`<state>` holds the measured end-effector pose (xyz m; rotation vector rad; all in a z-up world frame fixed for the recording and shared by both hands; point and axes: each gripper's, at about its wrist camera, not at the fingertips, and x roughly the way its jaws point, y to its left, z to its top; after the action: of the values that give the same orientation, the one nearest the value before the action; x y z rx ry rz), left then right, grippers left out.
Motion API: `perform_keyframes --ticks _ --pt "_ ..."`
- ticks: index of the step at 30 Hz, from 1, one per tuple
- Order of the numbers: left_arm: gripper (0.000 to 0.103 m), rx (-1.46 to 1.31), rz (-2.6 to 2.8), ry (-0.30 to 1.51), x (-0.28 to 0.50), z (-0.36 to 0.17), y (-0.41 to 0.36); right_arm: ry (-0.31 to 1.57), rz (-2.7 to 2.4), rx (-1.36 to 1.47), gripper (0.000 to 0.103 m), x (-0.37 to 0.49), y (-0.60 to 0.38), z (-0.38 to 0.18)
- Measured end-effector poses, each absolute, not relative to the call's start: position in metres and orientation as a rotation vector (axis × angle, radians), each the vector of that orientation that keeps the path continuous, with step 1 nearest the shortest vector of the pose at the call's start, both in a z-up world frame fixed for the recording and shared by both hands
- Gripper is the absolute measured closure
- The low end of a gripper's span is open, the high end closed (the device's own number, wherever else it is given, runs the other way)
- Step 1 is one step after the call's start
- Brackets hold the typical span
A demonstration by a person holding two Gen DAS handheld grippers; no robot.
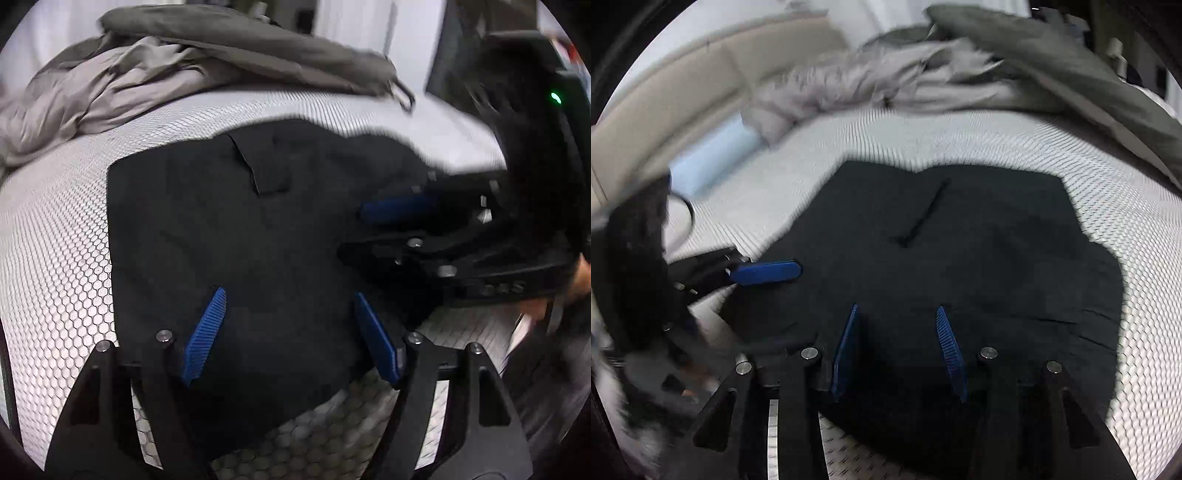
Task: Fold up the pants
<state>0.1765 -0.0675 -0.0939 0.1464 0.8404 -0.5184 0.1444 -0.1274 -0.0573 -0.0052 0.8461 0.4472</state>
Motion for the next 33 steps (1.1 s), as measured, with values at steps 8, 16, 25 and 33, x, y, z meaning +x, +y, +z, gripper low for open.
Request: perform_keyframes --ticks 8,16,25,33 --pt "0.033 0.136 -0.528 0.842 0.150 -0.086 -0.049 0.823 0.305 -0.205 0.066 0.103 -0.182 -0.062" --pt "0.033 0.089 -0.499 0.781 0.153 -0.058 -0.047 0.725 0.379 -0.071 0.066 0.107 -0.162 -0.039" --pt "0.038 0.111 -0.437 0.864 0.158 -0.071 -0.016 0.826 0.260 -0.279 0.065 0.128 -0.178 -0.063" --pt "0.037 0.135 -0.584 0.789 0.133 -0.052 -0.046 0.765 0.444 -0.094 0.064 0.109 -0.153 -0.035"
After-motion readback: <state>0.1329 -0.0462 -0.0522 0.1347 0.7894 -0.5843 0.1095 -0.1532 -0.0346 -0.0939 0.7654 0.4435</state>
